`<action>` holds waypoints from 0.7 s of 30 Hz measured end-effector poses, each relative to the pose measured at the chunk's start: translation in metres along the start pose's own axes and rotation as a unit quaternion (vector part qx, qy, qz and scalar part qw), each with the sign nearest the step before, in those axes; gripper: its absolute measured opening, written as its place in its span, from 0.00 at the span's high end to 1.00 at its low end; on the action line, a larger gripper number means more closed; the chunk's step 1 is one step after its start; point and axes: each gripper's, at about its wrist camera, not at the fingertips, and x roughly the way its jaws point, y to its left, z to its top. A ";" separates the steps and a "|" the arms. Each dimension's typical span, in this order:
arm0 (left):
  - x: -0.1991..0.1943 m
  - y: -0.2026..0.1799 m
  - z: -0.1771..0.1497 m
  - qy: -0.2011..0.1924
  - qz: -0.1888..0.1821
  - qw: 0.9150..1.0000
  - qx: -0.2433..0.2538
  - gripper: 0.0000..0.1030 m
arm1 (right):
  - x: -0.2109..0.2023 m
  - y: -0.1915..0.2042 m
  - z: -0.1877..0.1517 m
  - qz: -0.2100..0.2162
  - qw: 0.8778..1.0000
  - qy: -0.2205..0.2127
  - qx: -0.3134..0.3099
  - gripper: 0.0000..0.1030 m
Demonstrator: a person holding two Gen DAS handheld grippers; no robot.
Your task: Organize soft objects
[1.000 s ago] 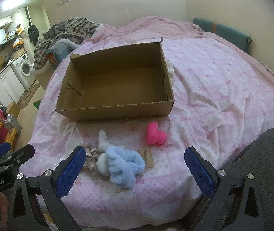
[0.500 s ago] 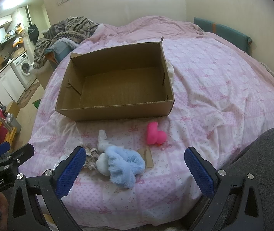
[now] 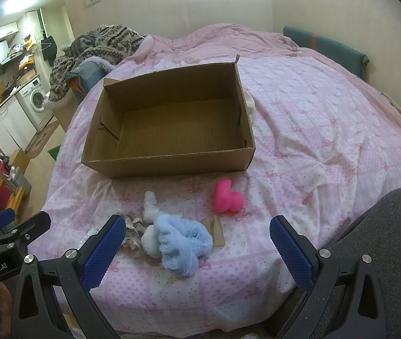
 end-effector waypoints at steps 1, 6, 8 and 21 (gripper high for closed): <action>0.000 0.000 0.000 0.000 0.002 1.000 0.000 0.00 | 0.000 0.000 0.000 0.000 1.000 0.000 0.000 0.00; -0.001 0.001 0.000 -0.001 0.003 1.000 -0.001 0.00 | 0.000 0.000 -0.001 0.000 1.000 0.000 0.000 0.00; -0.001 0.000 0.000 -0.001 0.003 1.000 0.000 0.00 | 0.000 0.000 0.000 0.000 1.000 0.000 0.000 0.00; 0.000 -0.001 0.033 0.021 0.021 1.000 0.006 0.00 | 0.001 -0.011 0.022 0.039 0.998 0.039 0.019 0.00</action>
